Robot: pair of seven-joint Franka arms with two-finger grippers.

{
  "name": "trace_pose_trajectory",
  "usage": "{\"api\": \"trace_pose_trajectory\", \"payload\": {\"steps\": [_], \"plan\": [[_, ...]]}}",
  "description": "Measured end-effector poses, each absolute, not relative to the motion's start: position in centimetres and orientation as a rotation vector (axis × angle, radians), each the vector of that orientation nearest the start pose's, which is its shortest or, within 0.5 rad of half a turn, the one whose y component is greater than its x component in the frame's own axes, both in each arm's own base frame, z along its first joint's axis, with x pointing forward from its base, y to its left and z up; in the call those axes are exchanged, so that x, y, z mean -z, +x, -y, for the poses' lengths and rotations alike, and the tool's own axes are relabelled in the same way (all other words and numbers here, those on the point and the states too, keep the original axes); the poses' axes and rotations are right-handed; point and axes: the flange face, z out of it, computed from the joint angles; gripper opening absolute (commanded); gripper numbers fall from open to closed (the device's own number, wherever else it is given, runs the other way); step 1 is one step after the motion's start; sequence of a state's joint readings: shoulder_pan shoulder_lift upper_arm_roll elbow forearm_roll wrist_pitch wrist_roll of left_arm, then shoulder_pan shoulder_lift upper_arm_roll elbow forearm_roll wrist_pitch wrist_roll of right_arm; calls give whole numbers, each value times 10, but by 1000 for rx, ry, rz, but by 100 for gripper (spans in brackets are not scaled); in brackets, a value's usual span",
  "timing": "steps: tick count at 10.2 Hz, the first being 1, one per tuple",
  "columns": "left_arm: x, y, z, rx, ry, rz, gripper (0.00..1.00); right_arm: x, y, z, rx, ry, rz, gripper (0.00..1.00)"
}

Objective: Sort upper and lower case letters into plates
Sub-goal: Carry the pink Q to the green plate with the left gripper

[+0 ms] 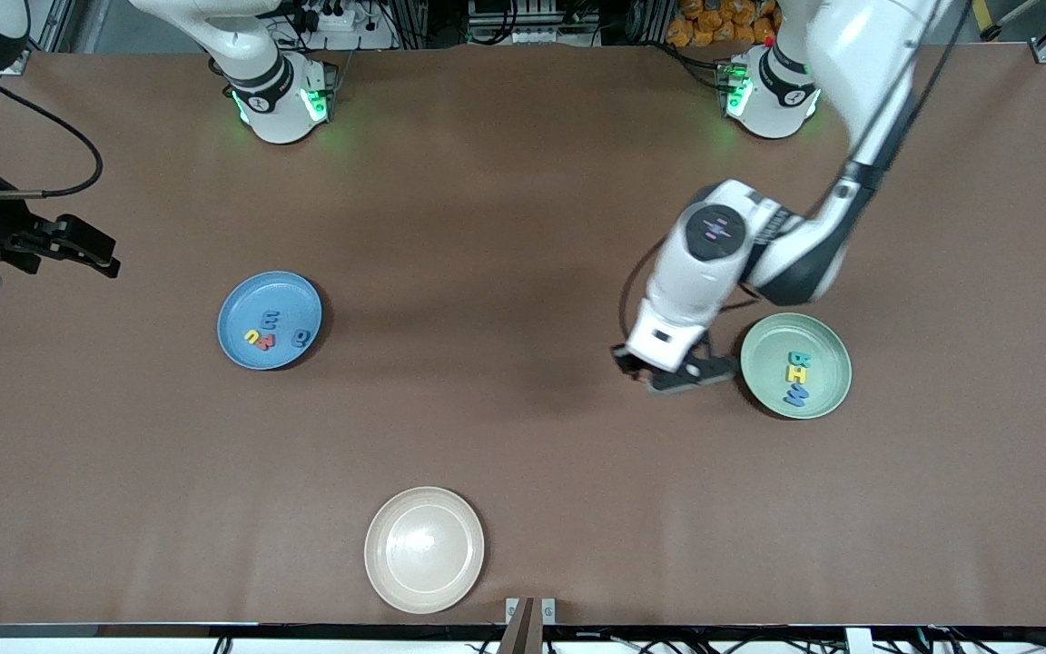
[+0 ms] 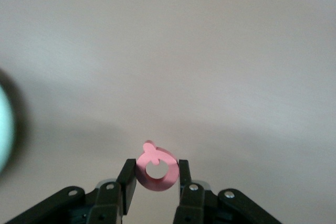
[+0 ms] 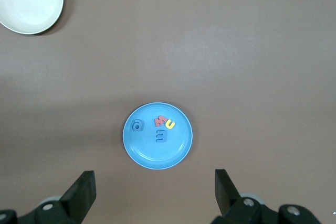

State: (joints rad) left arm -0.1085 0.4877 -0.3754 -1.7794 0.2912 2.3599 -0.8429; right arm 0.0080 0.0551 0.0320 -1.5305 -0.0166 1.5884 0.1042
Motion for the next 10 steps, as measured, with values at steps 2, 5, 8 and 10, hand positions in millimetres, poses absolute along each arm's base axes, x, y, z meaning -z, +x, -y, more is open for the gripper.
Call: {"api": "trace_pose_trajectory", "payload": {"steps": [2,5,8,10], "plan": [[-303,628,200,119,-3115,214,0,-614,573,-22,4,-3154,-98,100],[-283,635,116,-14,-3093,108,0,-613,573,-23,2,-3154,-95,100],[-260,635,85,-82,-3099,82,0,-613,573,-23,1,-3154,-95,100],[-254,633,72,-106,-3099,61,0,-613,573,-23,1,-3154,-95,100]]}}
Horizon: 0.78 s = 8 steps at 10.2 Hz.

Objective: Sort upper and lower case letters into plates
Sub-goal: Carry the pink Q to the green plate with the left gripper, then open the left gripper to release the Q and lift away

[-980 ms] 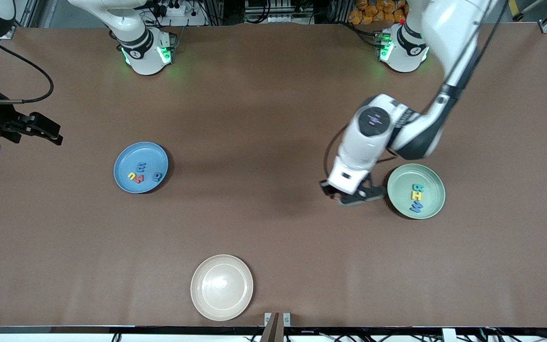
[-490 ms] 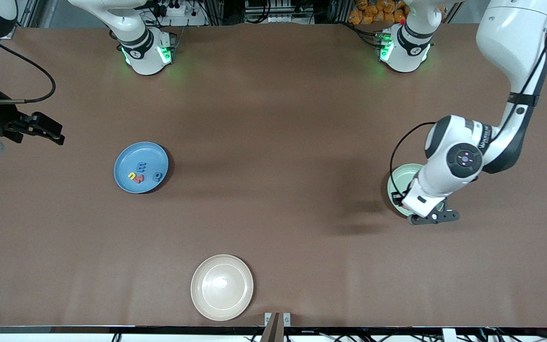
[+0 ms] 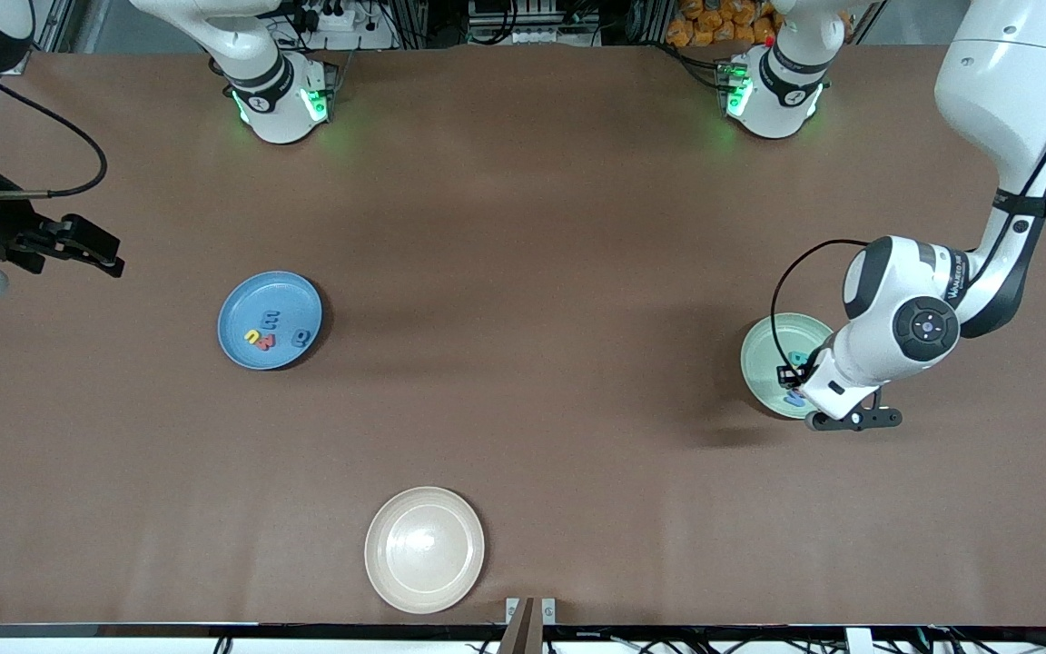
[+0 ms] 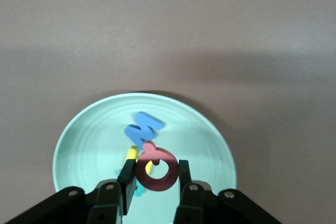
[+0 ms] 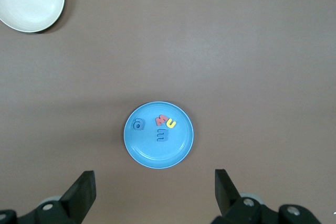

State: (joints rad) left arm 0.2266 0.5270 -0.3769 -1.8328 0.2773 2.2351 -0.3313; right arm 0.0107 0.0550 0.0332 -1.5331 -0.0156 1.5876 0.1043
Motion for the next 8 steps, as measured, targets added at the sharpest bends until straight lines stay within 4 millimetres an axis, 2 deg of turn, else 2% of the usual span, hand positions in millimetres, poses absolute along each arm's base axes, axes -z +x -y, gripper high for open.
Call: {"api": "trace_pose_trajectory", "payload": {"steps": [4,6,7,8], "plan": [[-233,622,50,-177,-3085,84,0,-613,572,-24,-1,-3154,-91,100],[-212,617,37,-230,-3076,108,0,-613,572,-25,-1,-3154,-91,100],[-205,615,34,-250,-3074,115,27,-613,572,-25,-1,-3154,-91,100],[-203,614,34,-257,-3074,113,89,-613,572,-25,-2,-3154,-91,100]]}}
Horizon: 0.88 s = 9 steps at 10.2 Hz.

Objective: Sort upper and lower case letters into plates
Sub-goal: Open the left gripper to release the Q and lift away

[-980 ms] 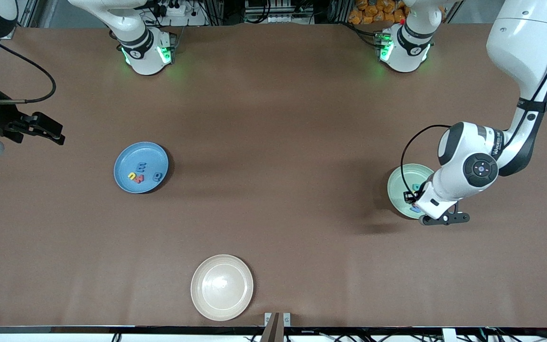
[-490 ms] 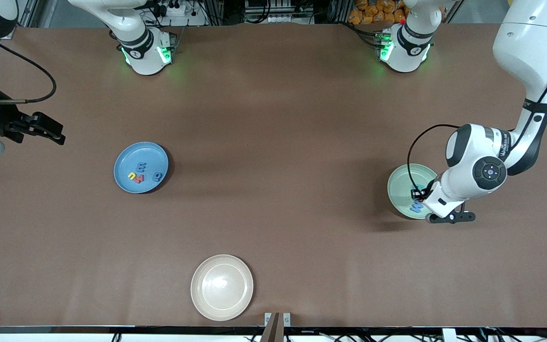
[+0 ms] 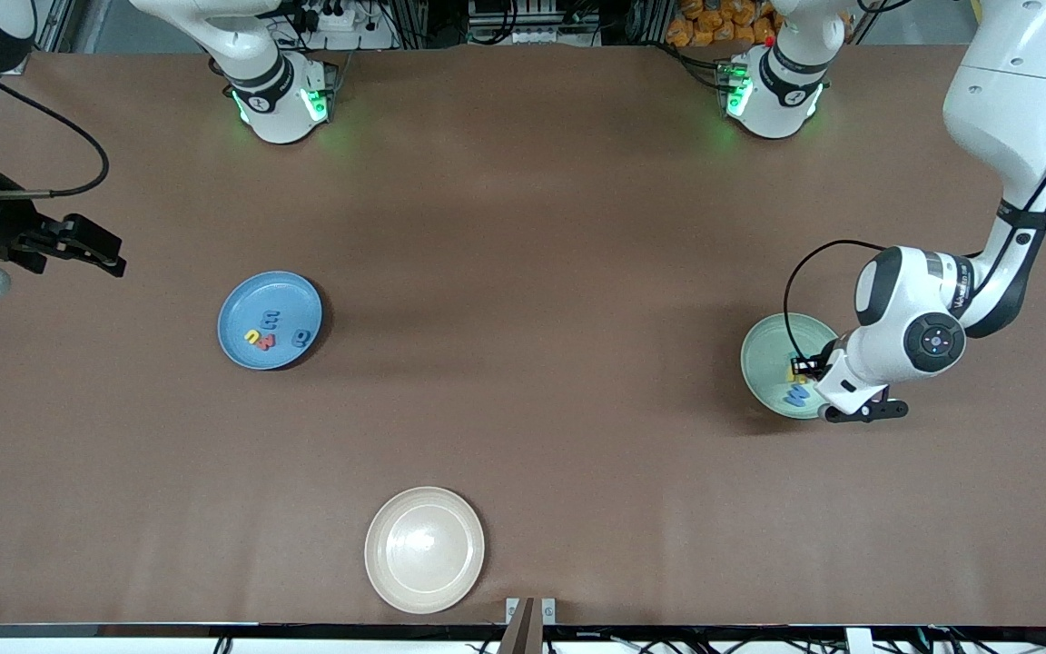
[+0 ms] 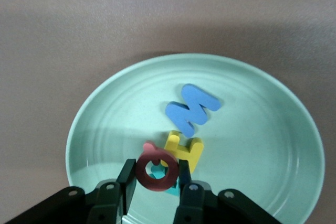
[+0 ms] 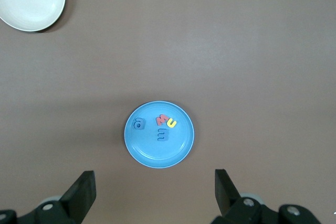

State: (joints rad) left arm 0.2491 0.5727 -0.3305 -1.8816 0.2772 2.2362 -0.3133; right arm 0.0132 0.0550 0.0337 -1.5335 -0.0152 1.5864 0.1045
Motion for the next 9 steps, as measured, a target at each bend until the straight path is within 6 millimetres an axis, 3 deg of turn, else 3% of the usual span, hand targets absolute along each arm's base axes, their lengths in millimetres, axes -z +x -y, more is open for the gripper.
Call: {"api": "trace_pose_trajectory", "payload": {"steps": [1,2,4,5,7,8,9], "plan": [[-205,615,38,-250,-3077,105,100,-613,572,-25,-2,-3154,-90,100],[-214,618,43,-227,-3080,95,100,-612,572,-25,-2,-3154,-90,100],[-257,624,60,-166,-3075,57,100,-612,572,-25,-3,-3153,-90,100],[-295,625,72,-137,-3061,29,100,-612,572,-25,-5,-3153,-90,100],[-397,622,98,-73,-3032,9,100,-611,572,-25,-7,-3153,-89,100],[-447,614,109,-52,-3052,31,100,-611,572,-26,-11,-3154,-88,100],[-484,605,114,-34,-3064,53,100,-611,571,-26,-18,-3154,-88,100]]}}
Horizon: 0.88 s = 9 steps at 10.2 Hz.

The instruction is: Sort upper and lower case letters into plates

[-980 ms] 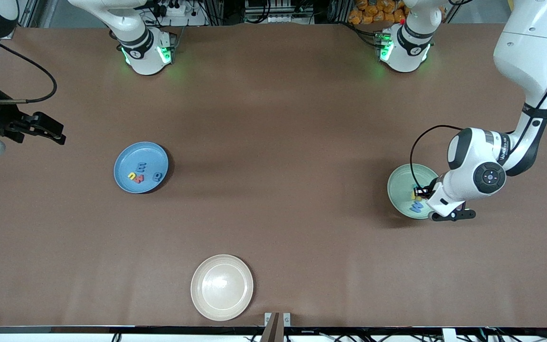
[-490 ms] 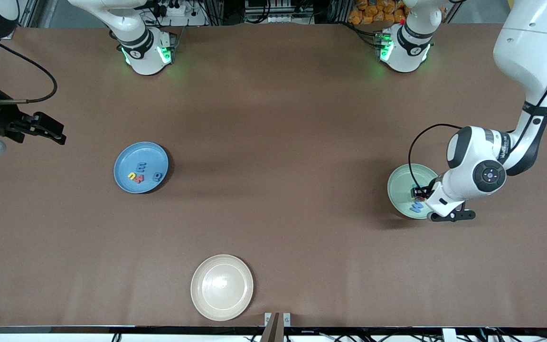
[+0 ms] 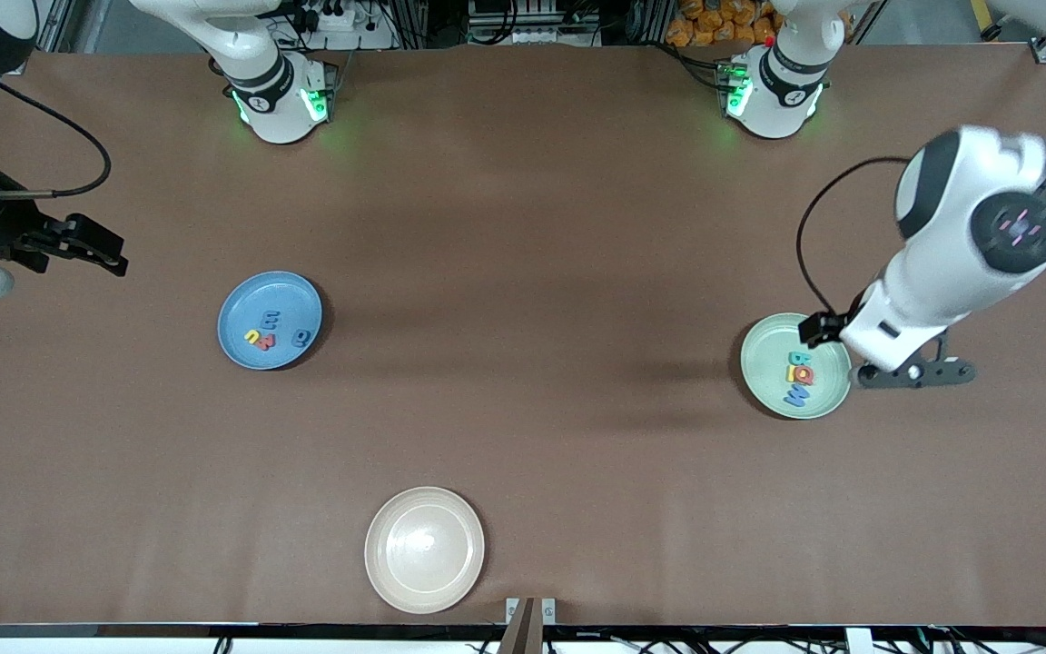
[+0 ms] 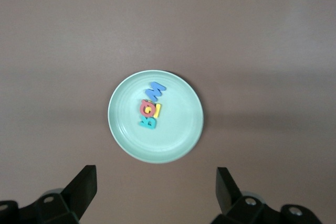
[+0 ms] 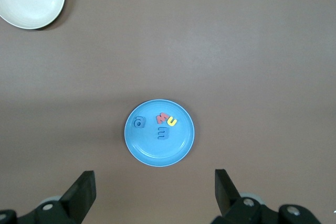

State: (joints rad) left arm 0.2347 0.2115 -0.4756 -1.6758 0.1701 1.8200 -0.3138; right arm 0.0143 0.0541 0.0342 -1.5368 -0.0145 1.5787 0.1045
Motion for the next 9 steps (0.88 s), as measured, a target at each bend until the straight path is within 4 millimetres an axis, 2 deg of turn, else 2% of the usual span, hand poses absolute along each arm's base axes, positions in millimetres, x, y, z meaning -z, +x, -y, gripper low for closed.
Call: {"api": "trace_pose_trajectory", "payload": {"steps": [2,6,9], "plan": [[-530,589,115,16,-3051,71,100,-610,571,-26,-24,-3154,-88,100],[-593,574,101,64,-3046,127,100,-610,570,-26,-26,-3154,-87,100],[-623,575,81,98,-3089,166,100,-610,570,-26,-28,-3154,-87,100]]}}
